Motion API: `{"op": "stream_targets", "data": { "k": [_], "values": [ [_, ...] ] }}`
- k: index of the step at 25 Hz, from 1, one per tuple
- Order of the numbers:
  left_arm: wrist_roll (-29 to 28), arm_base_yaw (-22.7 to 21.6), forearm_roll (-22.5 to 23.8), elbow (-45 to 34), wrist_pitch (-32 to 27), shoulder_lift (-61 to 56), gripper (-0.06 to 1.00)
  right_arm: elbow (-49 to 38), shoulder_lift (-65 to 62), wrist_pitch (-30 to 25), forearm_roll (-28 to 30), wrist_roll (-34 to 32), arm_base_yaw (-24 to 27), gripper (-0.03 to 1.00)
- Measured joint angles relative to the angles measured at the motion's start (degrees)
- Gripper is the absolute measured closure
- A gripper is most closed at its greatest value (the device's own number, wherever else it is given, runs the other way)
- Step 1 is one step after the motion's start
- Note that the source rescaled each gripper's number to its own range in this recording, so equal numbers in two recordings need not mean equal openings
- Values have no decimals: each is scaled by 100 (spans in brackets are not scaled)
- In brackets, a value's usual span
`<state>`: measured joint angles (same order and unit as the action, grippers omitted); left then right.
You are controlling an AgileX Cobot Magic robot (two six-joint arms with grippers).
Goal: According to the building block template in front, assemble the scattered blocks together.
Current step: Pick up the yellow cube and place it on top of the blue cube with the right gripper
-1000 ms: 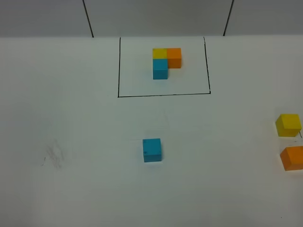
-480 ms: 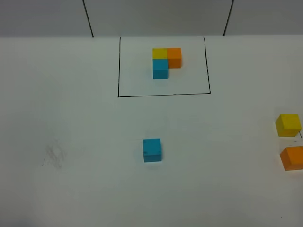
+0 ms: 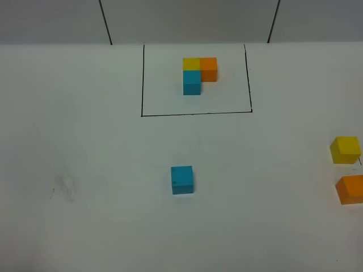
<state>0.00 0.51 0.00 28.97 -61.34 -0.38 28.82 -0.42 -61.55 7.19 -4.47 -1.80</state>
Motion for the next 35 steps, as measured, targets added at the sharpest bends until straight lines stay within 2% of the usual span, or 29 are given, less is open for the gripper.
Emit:
{"op": "stream_targets", "data": {
  "k": [35],
  "values": [
    [0,0,0,0,0,0,26,0,0,0,0,-2,0,95]
  ]
}}
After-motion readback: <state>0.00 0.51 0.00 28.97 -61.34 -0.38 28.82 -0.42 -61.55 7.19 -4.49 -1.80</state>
